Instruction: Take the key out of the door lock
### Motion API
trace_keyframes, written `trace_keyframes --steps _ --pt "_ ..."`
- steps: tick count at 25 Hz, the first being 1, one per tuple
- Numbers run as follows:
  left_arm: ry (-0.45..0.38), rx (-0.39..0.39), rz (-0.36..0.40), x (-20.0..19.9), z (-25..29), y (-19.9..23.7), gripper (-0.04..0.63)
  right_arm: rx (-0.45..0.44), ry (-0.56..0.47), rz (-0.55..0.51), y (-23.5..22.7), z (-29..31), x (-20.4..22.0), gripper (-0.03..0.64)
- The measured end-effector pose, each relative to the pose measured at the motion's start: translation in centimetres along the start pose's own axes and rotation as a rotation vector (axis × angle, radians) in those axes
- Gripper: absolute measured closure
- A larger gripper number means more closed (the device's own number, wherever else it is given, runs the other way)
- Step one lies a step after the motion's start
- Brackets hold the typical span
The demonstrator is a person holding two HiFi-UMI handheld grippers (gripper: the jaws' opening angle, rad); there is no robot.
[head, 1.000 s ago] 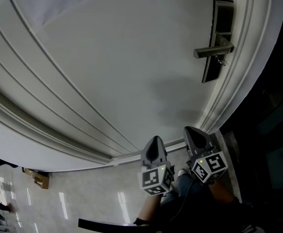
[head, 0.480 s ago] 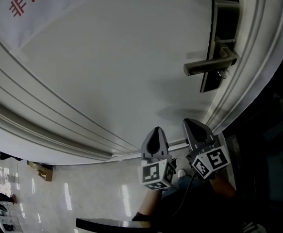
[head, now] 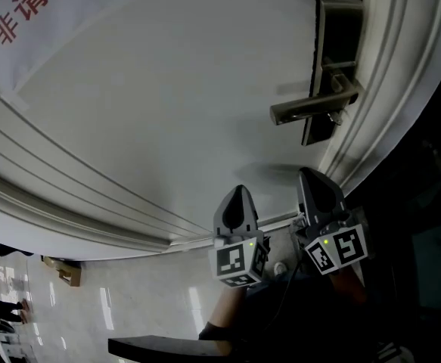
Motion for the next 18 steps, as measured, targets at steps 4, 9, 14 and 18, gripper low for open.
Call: trace_keyframes --steps 4,9,14,18 --pt "-0.013 0.005 0.012 -0.8 0.3 0.8 0.595 0.012 -0.075 -0.063 -0.7 -0.3 -3.1 0.614" --pt "0.002 0.01 -0.012 -0.1 0.5 1.8 0.595 0.072 -0.117 -0.191 -2.2 -0.2 -5.2 0.592" --pt "0.008 0.031 -0.012 0.2 0.8 2.0 0.595 0.102 -0.123 -0.387 -3.0 0.8 -6.7 0.534" --pt "0.006 0.037 -0.01 0.0 0.5 2.2 0.595 0.148 -0.134 -0.491 -3.6 1.8 -7.4 0.515"
Point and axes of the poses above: the fingertips, and each gripper's own axes: z forward along the fingers, y to its left, x out of its underside, the point moved 4 cm from there along -z, backward along the fingers, and after that the axes turned 13 degrees about x, right-handed, at the moved point
